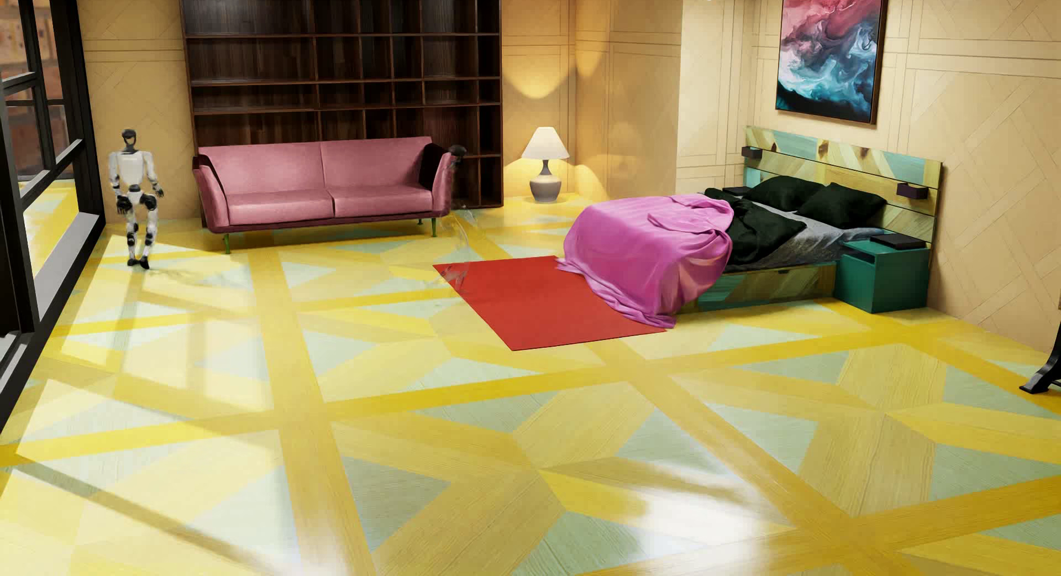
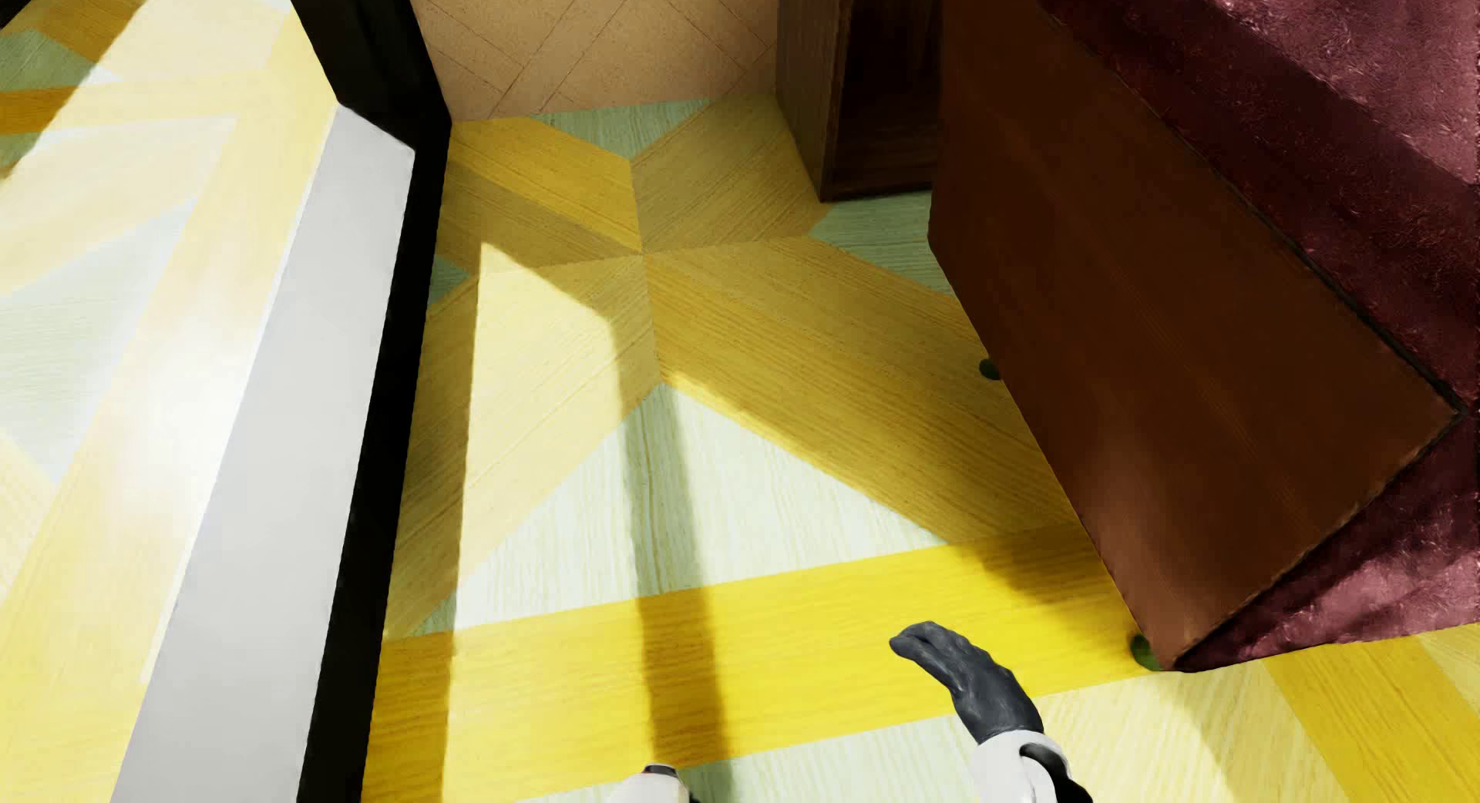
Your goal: Approach the bed
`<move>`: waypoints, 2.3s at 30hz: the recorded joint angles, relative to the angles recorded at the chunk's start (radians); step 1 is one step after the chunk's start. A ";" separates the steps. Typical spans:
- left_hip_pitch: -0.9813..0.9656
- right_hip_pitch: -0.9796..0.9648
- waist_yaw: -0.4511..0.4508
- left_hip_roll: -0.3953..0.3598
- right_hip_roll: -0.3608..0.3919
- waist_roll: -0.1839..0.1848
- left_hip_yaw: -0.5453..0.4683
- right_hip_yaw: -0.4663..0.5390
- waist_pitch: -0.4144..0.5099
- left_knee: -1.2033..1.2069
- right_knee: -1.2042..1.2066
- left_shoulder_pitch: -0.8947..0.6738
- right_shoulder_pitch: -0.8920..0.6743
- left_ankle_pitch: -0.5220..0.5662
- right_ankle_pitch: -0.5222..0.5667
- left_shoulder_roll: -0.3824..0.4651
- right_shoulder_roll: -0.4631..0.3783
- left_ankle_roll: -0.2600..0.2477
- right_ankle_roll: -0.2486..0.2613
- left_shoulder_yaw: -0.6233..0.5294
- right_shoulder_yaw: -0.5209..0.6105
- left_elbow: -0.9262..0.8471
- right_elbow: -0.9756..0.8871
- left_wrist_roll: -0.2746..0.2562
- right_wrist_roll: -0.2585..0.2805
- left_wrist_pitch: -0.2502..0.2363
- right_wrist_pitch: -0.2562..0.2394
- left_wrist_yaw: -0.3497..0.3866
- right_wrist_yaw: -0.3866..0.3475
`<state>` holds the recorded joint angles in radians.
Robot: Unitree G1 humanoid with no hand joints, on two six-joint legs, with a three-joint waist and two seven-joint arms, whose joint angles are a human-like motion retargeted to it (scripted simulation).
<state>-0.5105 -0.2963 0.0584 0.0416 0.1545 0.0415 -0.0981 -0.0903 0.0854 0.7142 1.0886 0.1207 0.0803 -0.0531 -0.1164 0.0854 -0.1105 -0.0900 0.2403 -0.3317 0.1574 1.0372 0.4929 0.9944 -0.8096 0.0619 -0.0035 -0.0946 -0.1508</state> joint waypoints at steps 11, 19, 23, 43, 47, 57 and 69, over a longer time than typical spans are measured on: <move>0.144 -0.109 -0.017 -0.069 -0.401 -0.032 -0.059 -0.220 -0.009 -0.133 -0.604 -0.397 0.082 -0.023 0.091 0.117 -0.050 -0.015 -0.224 0.184 -0.030 -0.467 0.308 -0.180 0.004 -0.030 0.154 0.334 0.028; 0.237 -0.092 -0.031 -0.092 -0.358 0.008 -0.087 -0.218 -0.030 0.141 -0.578 -0.186 0.078 -0.183 0.155 0.007 -0.053 -0.045 -0.217 0.149 -0.061 -0.380 0.187 -0.076 0.099 -0.045 0.151 0.102 -0.035; 0.323 -0.190 -0.048 -0.162 -0.316 -0.016 -0.229 -0.113 -0.012 0.046 -0.500 -0.156 0.073 -0.206 0.194 -0.056 -0.030 -0.002 -0.230 0.216 -0.062 0.024 0.025 -0.054 0.120 0.101 0.087 0.060 -0.063; 0.175 -0.057 -0.060 0.437 -0.433 -0.038 0.331 -0.426 -0.057 -0.041 -0.278 -0.004 0.019 -0.238 -0.404 0.191 -0.087 0.052 -0.203 0.374 0.045 -0.545 0.040 -0.357 -0.077 0.035 0.063 0.425 0.181; -0.073 0.098 -0.030 0.171 -0.144 0.013 0.312 -0.221 -0.023 0.246 -0.513 0.086 -0.041 -0.265 -0.348 0.177 -0.013 0.096 -0.295 0.136 0.032 -0.252 -0.045 -0.134 0.023 0.027 -0.023 -0.033 0.083; -0.337 0.403 0.093 -0.113 -0.019 -0.064 0.182 0.229 0.041 0.074 -0.232 0.069 -0.161 -0.018 0.276 0.005 -0.010 0.236 0.003 0.144 0.070 -0.139 -0.046 0.057 0.133 0.055 0.048 -0.006 -0.109; 0.674 -0.406 -0.047 -0.258 -0.403 -0.083 -0.083 0.152 -0.005 -0.237 -0.794 -0.246 0.357 -0.076 0.033 0.115 -0.148 0.283 -0.012 0.153 -0.091 -0.735 0.361 -0.280 0.130 -0.148 0.178 0.359 0.072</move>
<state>0.1635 -0.7018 0.0111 -0.2168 -0.2488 -0.0416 -0.1816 0.0619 0.0805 0.4768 0.2943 -0.1257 0.4369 -0.1288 -0.0838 0.2007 -0.2590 0.1930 0.2284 -0.1787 0.0660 0.3018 0.8542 0.7141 -0.6797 -0.0866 0.1749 0.2642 -0.0791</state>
